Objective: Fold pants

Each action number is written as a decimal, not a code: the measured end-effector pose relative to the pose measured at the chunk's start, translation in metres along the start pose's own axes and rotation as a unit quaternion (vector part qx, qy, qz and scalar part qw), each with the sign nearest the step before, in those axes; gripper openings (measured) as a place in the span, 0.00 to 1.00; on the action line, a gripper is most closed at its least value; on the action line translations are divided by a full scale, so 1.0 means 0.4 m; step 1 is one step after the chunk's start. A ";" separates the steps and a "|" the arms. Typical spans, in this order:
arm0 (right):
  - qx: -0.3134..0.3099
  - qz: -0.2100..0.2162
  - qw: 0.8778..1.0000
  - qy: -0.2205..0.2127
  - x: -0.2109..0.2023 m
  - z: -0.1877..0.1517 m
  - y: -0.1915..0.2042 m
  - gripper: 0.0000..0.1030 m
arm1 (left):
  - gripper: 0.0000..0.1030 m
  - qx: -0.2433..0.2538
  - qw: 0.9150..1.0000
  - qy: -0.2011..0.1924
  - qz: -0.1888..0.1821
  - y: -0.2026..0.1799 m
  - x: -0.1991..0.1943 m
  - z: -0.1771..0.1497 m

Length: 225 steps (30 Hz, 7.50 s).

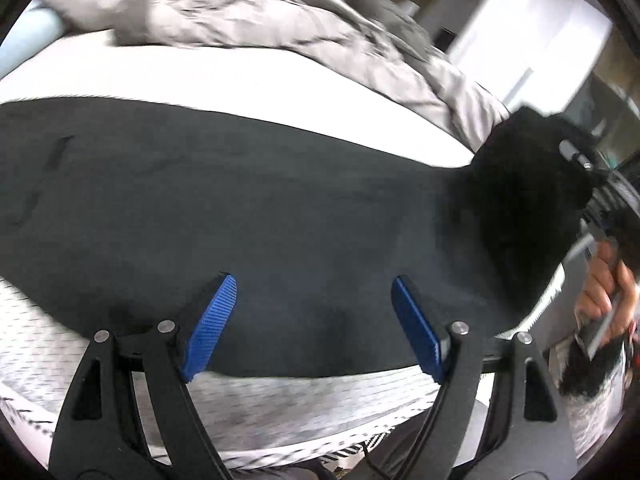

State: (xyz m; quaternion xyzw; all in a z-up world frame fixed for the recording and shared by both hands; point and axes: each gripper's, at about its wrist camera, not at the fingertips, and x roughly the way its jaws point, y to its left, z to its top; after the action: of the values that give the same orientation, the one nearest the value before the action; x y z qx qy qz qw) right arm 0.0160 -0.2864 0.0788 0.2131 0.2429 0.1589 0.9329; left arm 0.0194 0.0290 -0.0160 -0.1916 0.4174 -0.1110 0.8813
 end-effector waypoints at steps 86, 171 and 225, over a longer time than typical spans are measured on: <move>0.114 0.069 0.983 0.125 0.030 -0.397 -0.088 0.28 | 0.62 0.058 0.989 0.046 0.128 0.054 0.057 0.089; -0.220 -0.057 0.954 0.195 0.323 -0.216 0.107 0.56 | 0.63 0.193 0.981 0.022 -0.018 -0.038 0.092 0.185; -0.230 -0.255 0.910 0.231 0.630 -0.130 0.054 0.52 | 0.34 0.153 0.986 0.063 0.023 0.044 0.218 0.319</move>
State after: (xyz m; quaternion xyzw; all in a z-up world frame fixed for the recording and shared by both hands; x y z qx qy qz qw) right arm 0.1943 -0.1503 -0.0492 -0.1195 0.4540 0.0116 0.8829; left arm 0.1740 0.0452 -0.0101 -0.0372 0.4543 -0.1653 0.8746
